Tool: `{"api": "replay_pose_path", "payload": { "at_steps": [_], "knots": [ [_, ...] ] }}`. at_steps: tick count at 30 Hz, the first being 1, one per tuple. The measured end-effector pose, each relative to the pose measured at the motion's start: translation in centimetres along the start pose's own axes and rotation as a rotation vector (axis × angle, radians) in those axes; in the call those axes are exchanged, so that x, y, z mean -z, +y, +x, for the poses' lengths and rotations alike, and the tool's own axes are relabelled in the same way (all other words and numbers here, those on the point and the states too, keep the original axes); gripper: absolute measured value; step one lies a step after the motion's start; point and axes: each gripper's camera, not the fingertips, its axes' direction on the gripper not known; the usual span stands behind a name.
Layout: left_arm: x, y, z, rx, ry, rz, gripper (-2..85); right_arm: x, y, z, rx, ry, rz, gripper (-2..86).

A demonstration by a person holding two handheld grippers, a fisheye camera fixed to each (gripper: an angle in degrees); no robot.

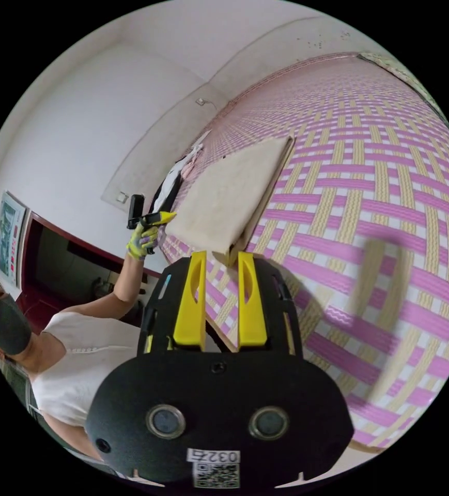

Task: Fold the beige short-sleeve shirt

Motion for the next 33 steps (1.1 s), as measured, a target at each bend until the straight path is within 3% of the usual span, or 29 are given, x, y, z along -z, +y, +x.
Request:
{"api": "replay_pose_path", "payload": {
  "at_steps": [3, 7, 11, 16, 22, 33],
  "knots": [
    [-1.6, 1.1, 2.2, -0.027, 0.079, -0.035, 10.3, 2.9, 0.5, 0.4, -0.039, 0.08, 0.087, 10.3],
    [-4.5, 3.2, 5.5, -0.108, 0.316, -0.199, 11.4, 6.1, 2.0, 1.3, -0.082, 0.06, 0.141, 10.8],
    [1.1, 3.3, 1.8, 0.065, 0.215, 0.035, 11.3, 7.3, 2.9, 1.5, -0.103, 0.059, 0.145, 10.9],
    [4.1, 0.9, -0.1, 0.225, 0.099, 0.129, 11.6, 6.9, 2.2, 1.5, -0.133, 0.034, 0.107, 11.0],
    [3.7, -4.4, -1.8, 0.333, 0.145, 0.103, 11.5, 6.5, 1.1, 1.1, -0.16, -0.007, 0.1, 11.2],
    [3.3, -4.9, 0.9, 0.257, 0.169, 0.036, 13.0, 7.5, 3.5, 1.4, -0.211, -0.073, 0.173, 9.9]
  ]
}}
